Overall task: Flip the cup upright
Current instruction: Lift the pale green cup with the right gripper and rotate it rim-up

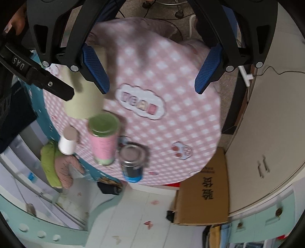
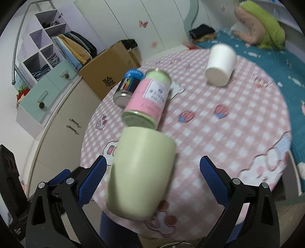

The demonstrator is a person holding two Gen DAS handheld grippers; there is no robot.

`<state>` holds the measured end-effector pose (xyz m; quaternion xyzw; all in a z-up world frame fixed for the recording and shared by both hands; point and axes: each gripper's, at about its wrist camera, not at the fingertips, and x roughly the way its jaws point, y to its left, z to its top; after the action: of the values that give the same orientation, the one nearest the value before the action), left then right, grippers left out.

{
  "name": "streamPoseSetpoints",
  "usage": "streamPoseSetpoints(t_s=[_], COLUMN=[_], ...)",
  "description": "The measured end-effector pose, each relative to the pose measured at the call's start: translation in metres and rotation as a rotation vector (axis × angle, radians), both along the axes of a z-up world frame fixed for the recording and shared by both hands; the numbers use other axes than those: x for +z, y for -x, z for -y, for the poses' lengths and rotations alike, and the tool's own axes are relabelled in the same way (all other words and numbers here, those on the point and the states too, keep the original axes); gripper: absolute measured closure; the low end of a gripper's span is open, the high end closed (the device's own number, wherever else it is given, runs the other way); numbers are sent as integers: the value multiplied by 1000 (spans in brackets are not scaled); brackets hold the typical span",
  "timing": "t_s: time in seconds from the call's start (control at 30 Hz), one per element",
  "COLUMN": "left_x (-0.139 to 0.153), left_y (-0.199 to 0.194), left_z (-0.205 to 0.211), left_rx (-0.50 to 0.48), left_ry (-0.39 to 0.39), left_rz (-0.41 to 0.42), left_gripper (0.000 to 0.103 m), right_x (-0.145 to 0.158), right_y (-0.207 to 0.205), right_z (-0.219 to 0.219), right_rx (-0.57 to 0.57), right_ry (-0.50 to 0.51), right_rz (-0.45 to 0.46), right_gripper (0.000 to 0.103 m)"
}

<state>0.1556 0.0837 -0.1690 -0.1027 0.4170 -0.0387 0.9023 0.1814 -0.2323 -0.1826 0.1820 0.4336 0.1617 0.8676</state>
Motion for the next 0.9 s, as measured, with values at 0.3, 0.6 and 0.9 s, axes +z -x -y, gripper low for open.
streamPoseSetpoints(t_s=[0.3, 0.6, 0.9], left_x=[-14, -14, -5], left_y=[-16, -24, -32], left_z=[-3, 5, 26], left_rx=[-32, -44, -65], left_ry=[-15, -1, -3], left_rz=[-42, -44, -20], left_gripper=[12, 12, 12], right_x=[-23, -23, 17], right_y=[-29, -37, -14], right_z=[-9, -5, 8], right_rx=[10, 76, 46], right_ry=[-53, -95, 164], right_rz=[-110, -119, 94], right_gripper=[9, 20, 21])
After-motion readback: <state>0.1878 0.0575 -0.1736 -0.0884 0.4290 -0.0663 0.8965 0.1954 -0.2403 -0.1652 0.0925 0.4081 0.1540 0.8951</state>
